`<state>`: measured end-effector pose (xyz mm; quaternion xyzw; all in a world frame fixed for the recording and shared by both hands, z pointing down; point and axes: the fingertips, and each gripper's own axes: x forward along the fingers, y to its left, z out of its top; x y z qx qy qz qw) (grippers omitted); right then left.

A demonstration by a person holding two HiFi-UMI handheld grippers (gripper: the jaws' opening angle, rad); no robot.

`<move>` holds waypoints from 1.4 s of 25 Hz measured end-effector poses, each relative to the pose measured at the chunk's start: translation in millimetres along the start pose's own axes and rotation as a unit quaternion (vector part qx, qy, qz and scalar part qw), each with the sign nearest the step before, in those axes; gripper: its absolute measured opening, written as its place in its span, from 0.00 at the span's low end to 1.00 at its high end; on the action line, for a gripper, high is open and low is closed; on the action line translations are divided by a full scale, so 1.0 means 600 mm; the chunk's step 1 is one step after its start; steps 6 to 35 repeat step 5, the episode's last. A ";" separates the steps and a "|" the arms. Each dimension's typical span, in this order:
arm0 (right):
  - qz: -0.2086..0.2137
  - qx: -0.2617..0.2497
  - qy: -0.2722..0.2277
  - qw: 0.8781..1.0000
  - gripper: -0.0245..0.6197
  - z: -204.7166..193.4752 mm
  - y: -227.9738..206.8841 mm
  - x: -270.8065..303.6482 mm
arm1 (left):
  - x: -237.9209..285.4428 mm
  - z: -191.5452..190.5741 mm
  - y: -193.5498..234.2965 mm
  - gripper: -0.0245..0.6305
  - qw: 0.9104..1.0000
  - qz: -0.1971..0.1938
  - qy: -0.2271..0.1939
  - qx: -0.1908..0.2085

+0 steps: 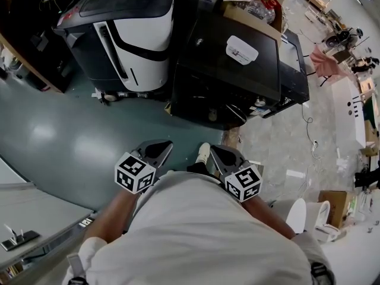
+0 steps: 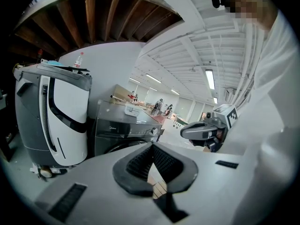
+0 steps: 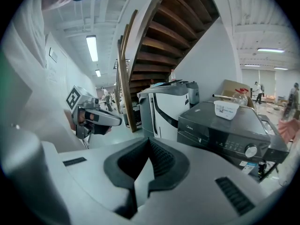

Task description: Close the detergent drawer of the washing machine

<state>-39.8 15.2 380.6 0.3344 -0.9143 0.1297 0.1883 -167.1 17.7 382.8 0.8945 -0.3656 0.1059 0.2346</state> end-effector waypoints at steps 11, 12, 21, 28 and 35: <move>-0.004 -0.004 0.001 1.000 0.05 -0.002 -0.023 0.005 | 0.015 -0.003 0.010 0.03 1.000 0.004 0.004 -0.003; -0.004 -0.004 0.001 1.000 0.05 -0.002 -0.023 0.005 | 0.015 -0.003 0.010 0.03 1.000 0.004 0.004 -0.003; -0.004 -0.004 0.001 1.000 0.05 -0.002 -0.023 0.005 | 0.015 -0.003 0.010 0.03 1.000 0.004 0.004 -0.003; -0.004 -0.004 0.001 1.000 0.05 -0.002 -0.023 0.005 | 0.015 -0.003 0.010 0.03 1.000 0.004 0.004 -0.003; -0.004 -0.004 0.001 1.000 0.05 -0.002 -0.023 0.005 | 0.015 -0.003 0.010 0.03 1.000 0.004 0.004 -0.003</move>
